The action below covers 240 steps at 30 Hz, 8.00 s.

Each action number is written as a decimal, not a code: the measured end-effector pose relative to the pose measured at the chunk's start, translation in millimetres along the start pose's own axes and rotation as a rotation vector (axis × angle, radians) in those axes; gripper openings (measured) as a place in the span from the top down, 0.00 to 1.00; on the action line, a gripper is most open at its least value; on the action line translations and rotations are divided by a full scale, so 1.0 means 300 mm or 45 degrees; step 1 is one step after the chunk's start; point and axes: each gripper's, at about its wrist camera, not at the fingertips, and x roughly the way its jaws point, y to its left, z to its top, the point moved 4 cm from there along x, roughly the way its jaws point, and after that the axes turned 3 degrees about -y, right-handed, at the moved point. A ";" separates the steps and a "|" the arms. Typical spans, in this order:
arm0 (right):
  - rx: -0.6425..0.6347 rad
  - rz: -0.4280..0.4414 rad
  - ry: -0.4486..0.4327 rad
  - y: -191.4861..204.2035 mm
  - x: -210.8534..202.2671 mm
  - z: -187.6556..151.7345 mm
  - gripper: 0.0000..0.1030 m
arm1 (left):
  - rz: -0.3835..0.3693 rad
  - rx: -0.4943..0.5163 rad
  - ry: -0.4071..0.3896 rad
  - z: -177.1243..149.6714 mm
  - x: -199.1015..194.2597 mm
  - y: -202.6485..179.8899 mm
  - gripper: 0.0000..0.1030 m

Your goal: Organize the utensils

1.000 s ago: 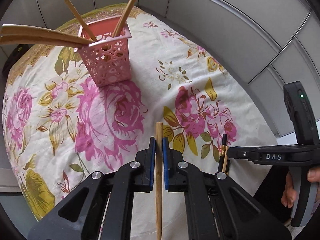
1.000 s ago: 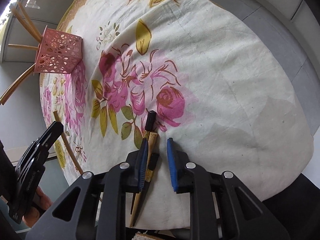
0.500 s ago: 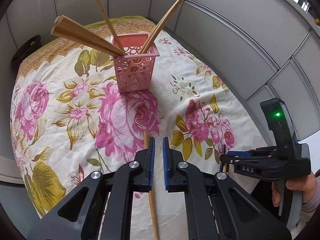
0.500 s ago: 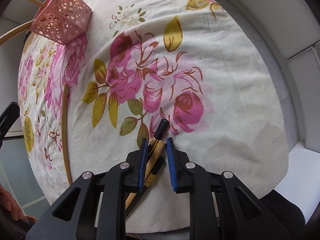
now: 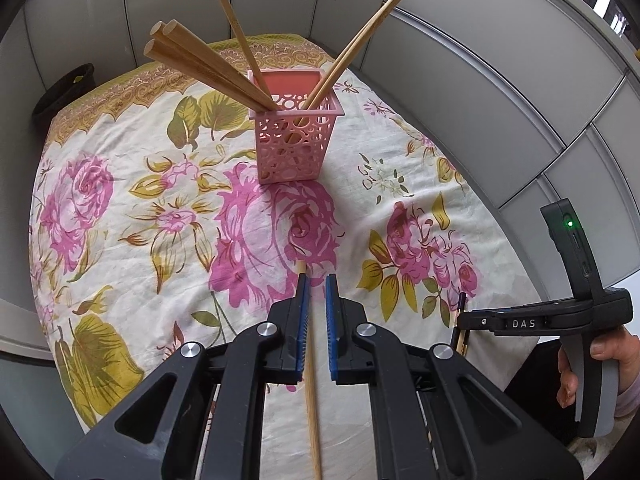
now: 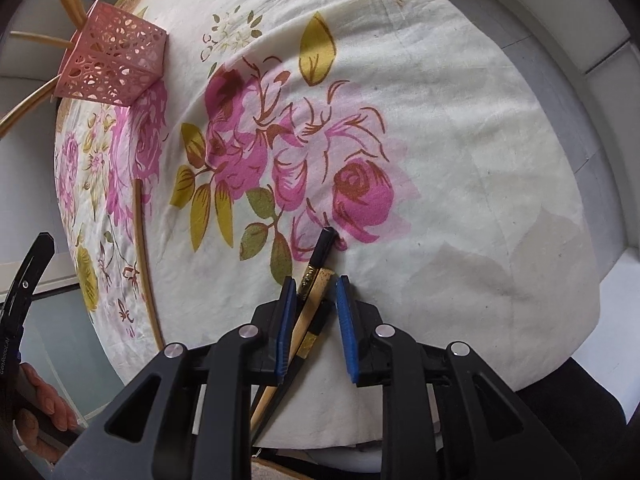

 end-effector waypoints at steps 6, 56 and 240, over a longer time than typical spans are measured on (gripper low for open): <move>-0.086 -0.141 -0.034 0.007 -0.006 0.017 0.80 | -0.002 0.002 -0.001 0.007 -0.001 -0.002 0.90; 0.001 0.042 -0.294 -0.050 -0.061 0.131 0.92 | 0.084 0.029 0.106 0.055 0.274 -0.089 0.94; -0.003 0.063 -0.428 -0.227 -0.272 -0.137 0.14 | 0.053 0.306 0.343 -0.093 0.341 -0.339 0.94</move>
